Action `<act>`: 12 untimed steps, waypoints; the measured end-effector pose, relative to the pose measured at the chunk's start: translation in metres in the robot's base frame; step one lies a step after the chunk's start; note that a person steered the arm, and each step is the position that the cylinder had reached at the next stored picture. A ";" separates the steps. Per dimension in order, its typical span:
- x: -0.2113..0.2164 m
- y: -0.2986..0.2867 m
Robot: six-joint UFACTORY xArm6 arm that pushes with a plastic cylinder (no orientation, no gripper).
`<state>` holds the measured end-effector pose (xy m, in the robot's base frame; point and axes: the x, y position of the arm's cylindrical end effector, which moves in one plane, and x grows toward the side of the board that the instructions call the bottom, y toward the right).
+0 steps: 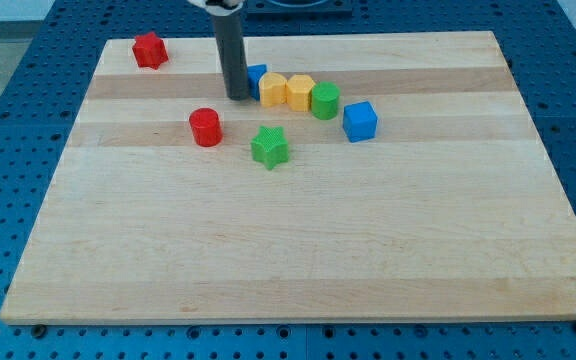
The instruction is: Push the blue triangle to the top center
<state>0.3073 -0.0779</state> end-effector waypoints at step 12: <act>-0.023 0.060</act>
<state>0.2846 -0.0175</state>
